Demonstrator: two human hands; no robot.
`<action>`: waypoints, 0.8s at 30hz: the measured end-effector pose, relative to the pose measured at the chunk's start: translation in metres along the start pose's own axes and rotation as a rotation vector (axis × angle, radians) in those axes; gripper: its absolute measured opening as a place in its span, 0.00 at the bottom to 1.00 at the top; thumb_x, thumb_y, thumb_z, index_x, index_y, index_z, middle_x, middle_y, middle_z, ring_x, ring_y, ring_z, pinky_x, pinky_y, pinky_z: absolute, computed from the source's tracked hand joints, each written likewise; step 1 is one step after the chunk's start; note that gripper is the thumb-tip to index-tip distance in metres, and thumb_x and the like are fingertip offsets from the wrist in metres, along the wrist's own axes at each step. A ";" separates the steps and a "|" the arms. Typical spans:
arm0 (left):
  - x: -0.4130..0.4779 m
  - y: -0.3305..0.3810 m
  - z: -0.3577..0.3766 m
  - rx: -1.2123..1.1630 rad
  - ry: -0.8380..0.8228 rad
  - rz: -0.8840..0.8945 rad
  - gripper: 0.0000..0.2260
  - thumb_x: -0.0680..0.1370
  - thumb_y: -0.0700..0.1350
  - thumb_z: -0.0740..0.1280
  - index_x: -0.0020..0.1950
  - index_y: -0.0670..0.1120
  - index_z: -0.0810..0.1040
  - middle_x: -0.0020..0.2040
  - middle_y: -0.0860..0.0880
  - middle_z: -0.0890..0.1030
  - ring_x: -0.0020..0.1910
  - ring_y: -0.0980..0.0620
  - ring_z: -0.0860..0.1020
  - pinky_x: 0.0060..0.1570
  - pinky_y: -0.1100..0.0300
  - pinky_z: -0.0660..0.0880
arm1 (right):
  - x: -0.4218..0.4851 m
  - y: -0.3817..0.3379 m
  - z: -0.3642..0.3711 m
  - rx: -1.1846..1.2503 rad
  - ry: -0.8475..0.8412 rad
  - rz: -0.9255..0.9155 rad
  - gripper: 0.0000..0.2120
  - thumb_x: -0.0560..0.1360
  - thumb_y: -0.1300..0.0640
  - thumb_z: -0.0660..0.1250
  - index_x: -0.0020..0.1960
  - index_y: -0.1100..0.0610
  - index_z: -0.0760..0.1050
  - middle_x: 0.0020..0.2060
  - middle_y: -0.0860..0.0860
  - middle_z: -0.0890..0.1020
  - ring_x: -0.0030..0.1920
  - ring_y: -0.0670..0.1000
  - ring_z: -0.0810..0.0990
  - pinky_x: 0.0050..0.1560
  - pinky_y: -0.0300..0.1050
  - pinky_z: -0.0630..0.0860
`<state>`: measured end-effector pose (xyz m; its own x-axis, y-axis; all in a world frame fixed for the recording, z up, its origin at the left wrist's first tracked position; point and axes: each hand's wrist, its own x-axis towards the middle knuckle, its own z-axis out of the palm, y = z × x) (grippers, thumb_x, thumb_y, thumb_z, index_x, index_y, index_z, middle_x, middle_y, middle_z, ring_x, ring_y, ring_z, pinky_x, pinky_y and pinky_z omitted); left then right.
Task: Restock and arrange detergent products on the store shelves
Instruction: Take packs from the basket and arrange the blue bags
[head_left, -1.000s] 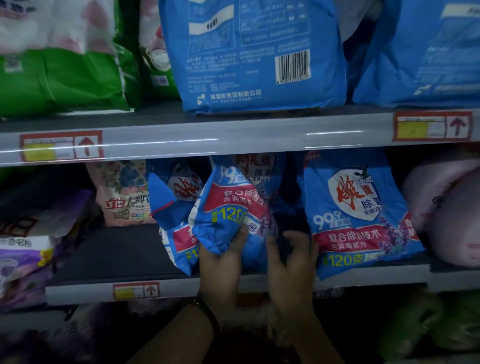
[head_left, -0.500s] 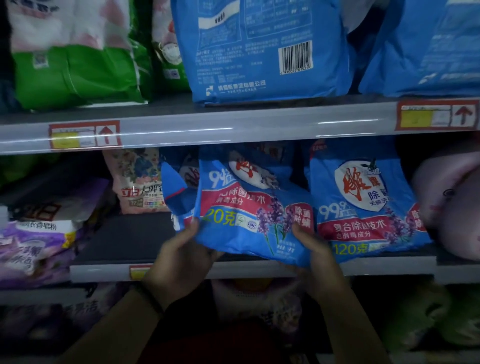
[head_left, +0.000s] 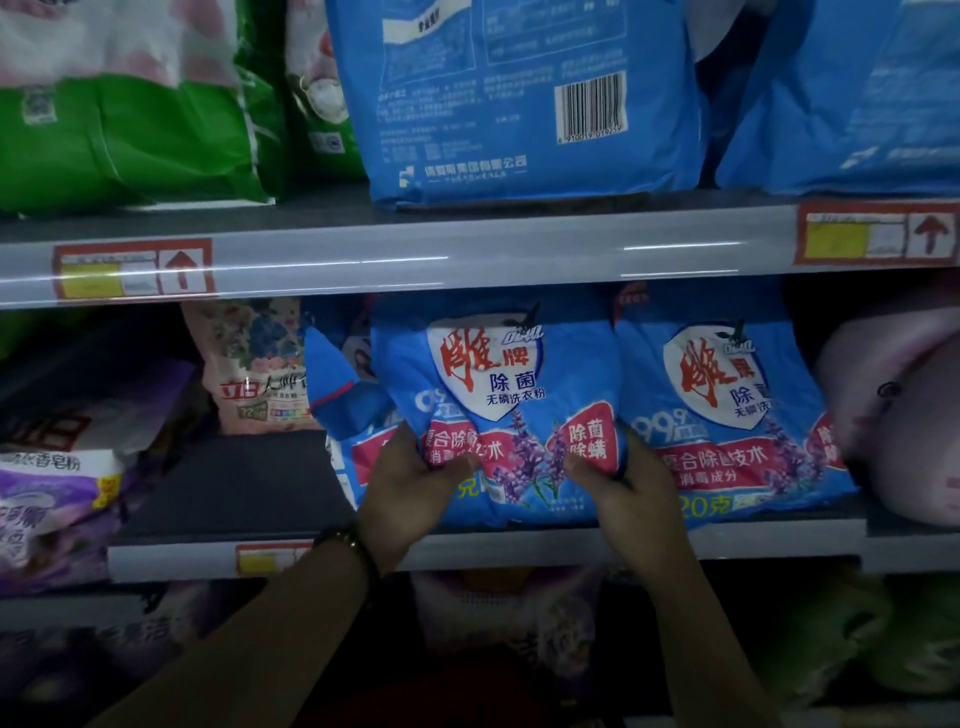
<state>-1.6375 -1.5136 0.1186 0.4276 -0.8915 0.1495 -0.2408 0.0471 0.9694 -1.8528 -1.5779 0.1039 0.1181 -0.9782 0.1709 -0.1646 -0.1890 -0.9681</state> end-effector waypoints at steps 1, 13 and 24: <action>0.007 -0.002 0.005 0.004 0.007 0.024 0.21 0.77 0.36 0.76 0.66 0.52 0.77 0.57 0.58 0.87 0.56 0.58 0.85 0.61 0.53 0.81 | 0.004 -0.001 0.003 -0.066 0.046 -0.024 0.13 0.77 0.55 0.75 0.61 0.52 0.79 0.48 0.44 0.85 0.51 0.48 0.84 0.53 0.48 0.76; 0.056 -0.036 0.042 0.386 0.215 0.115 0.25 0.78 0.38 0.72 0.73 0.46 0.70 0.66 0.46 0.81 0.65 0.45 0.80 0.65 0.50 0.77 | 0.028 0.023 0.060 -0.793 0.293 -0.080 0.39 0.77 0.46 0.72 0.81 0.58 0.61 0.67 0.61 0.73 0.67 0.63 0.73 0.64 0.61 0.73; -0.010 -0.058 0.046 0.775 0.111 0.248 0.24 0.67 0.48 0.71 0.63 0.46 0.77 0.56 0.43 0.74 0.53 0.38 0.74 0.53 0.46 0.73 | -0.004 0.009 0.060 -0.816 0.277 -0.160 0.22 0.75 0.49 0.72 0.64 0.57 0.71 0.56 0.59 0.75 0.54 0.62 0.79 0.48 0.55 0.81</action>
<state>-1.6679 -1.5281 0.0515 0.3569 -0.8444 0.3996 -0.8558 -0.1240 0.5022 -1.7964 -1.5705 0.0839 -0.0254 -0.9003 0.4344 -0.8283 -0.2243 -0.5134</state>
